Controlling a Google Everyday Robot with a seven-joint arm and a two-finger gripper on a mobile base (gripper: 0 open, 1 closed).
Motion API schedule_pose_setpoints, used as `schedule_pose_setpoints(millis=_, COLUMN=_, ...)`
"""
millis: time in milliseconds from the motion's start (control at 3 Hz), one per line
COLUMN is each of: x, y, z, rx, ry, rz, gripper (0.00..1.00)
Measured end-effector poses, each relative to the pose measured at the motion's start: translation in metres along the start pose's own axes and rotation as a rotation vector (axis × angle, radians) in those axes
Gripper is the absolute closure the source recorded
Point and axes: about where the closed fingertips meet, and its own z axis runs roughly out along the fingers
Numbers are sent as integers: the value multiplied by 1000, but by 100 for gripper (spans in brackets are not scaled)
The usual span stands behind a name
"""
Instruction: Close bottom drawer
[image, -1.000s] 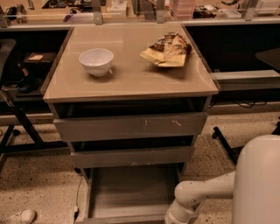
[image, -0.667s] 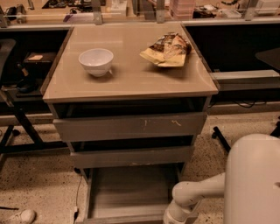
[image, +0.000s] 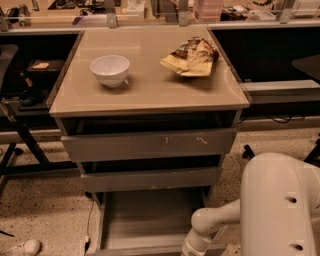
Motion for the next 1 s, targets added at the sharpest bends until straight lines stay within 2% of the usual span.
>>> schedule_pose_setpoints(millis=333, x=-7, y=-13, z=6, rx=19, ry=-22, rz=-17, gripper=100)
schedule_pose_setpoints(millis=1000, x=-12, y=-33, z=23, rx=39, ry=-24, rz=-25, gripper=100)
